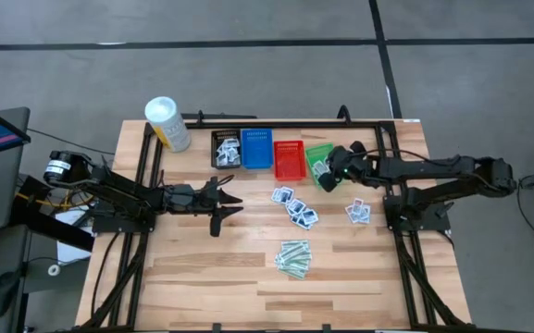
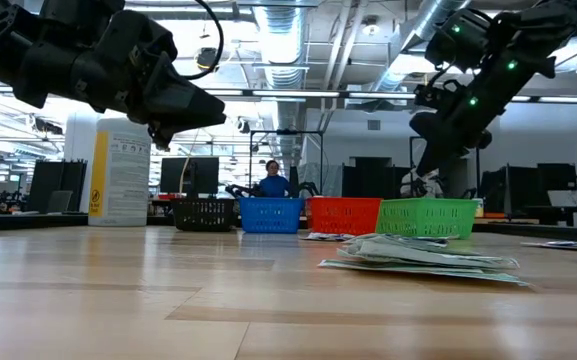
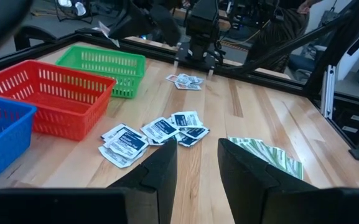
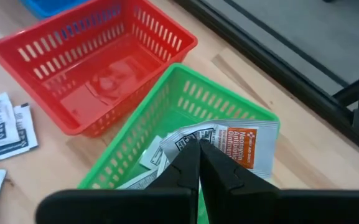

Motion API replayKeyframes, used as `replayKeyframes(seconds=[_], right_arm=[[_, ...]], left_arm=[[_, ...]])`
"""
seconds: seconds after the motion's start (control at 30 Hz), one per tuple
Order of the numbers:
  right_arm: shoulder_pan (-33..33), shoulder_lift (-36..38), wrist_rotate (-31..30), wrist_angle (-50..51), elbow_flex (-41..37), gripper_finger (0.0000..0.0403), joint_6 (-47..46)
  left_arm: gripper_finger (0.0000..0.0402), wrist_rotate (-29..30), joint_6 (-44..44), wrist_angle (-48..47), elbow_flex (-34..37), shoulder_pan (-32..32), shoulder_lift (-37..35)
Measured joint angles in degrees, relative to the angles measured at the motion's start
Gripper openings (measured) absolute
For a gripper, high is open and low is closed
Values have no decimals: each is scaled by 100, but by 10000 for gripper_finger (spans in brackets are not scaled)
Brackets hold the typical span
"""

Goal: Pick & Place First Aid Supplies
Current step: Put the orange pad into the green bin

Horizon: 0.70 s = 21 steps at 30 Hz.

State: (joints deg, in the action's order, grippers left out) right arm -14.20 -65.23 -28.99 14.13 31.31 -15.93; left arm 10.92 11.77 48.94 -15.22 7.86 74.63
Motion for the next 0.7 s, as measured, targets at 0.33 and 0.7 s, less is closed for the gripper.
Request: replayKeyframes(seconds=[0.33, 0.7], right_arm=[[-9, -4, 37, 174, 0, 66, 237], [442, 195, 42, 568, 2, 111, 43]], left_arm=[[116, 0, 7, 26, 0, 0, 0], [116, -2, 9, 42, 0, 0, 0]])
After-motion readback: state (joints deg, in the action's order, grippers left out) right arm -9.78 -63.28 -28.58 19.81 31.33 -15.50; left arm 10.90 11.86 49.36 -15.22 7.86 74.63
